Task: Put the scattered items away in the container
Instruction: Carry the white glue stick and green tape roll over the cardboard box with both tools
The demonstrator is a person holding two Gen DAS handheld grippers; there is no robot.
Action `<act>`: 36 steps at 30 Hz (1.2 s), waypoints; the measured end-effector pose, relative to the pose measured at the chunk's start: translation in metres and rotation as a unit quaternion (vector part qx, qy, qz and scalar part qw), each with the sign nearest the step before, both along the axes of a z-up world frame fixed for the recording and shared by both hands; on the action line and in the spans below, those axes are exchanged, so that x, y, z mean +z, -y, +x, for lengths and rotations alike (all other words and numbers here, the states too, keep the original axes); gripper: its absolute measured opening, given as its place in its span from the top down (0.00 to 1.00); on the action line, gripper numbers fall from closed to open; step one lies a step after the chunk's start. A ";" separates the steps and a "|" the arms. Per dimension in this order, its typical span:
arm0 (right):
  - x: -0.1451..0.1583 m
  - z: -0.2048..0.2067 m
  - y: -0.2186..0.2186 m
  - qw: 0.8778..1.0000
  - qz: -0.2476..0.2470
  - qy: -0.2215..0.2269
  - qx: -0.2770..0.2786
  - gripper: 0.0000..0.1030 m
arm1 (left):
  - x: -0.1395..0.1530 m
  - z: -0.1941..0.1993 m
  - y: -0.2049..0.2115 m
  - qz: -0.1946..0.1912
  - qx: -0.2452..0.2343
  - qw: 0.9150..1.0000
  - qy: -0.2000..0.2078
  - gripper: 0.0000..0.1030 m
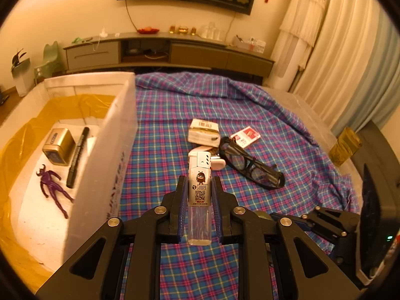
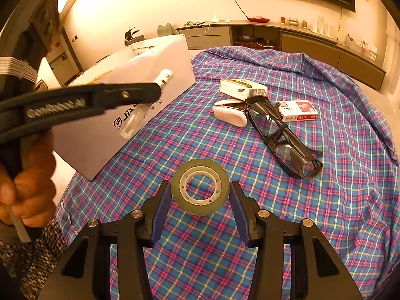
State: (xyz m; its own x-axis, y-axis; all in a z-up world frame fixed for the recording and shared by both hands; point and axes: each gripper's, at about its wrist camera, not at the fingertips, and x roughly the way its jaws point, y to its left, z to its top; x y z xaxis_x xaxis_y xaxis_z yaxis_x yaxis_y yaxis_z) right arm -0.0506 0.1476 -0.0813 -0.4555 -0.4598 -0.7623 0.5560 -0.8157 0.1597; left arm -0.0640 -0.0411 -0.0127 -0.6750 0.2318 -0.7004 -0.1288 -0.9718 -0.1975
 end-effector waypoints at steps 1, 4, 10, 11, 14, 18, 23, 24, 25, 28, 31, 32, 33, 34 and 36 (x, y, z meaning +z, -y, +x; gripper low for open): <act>0.000 0.000 0.002 1.000 0.002 -0.003 0.000 0.53 | 0.002 0.001 0.002 0.002 0.001 1.000 -0.002 0.81; 0.001 0.001 0.005 1.000 0.008 -0.009 0.001 0.53 | 0.009 0.007 0.008 0.008 0.003 1.000 -0.012 0.81; 0.003 0.002 0.010 1.000 0.013 -0.017 0.001 0.53 | 0.020 0.015 0.019 0.017 0.007 1.000 -0.025 0.81; 0.003 0.002 0.011 1.000 0.015 -0.018 0.001 0.53 | 0.020 0.016 0.020 0.018 0.007 0.999 -0.026 0.81; 0.004 0.003 0.014 1.000 0.019 -0.021 -0.002 0.53 | 0.023 0.020 0.025 0.020 0.009 0.999 -0.029 0.81; 0.005 0.003 0.018 0.999 0.024 -0.023 -0.006 0.53 | 0.025 0.025 0.035 0.023 0.013 0.999 -0.033 0.81; 0.008 0.008 0.024 0.999 0.029 -0.029 -0.008 0.53 | 0.030 0.033 0.051 0.029 0.023 0.999 -0.040 0.81; 0.009 0.010 0.025 0.999 0.030 -0.030 -0.010 0.53 | 0.031 0.035 0.054 0.030 0.025 0.998 -0.041 0.81; 0.010 0.011 0.026 0.999 0.031 -0.032 -0.011 0.53 | 0.032 0.036 0.056 0.031 0.027 0.998 -0.042 0.81; 0.014 0.014 0.029 0.999 0.035 -0.039 -0.013 0.53 | 0.035 0.040 0.063 0.035 0.031 0.998 -0.047 0.81; 0.020 0.017 0.033 0.998 0.040 -0.048 -0.014 0.53 | 0.040 0.044 0.068 0.040 0.033 0.997 -0.052 0.81; 0.022 0.018 0.034 0.998 0.040 -0.050 -0.015 0.53 | 0.041 0.045 0.069 0.041 0.034 0.997 -0.054 0.81; 0.024 0.019 0.035 0.998 0.040 -0.050 -0.015 0.53 | 0.042 0.046 0.071 0.043 0.035 0.997 -0.056 0.81; 0.025 0.020 0.036 0.998 0.040 -0.051 -0.015 0.53 | 0.044 0.047 0.073 0.045 0.037 0.997 -0.058 0.81; 0.028 0.023 0.040 0.998 0.041 -0.053 -0.013 0.53 | 0.046 0.048 0.077 0.048 0.040 0.996 -0.060 0.81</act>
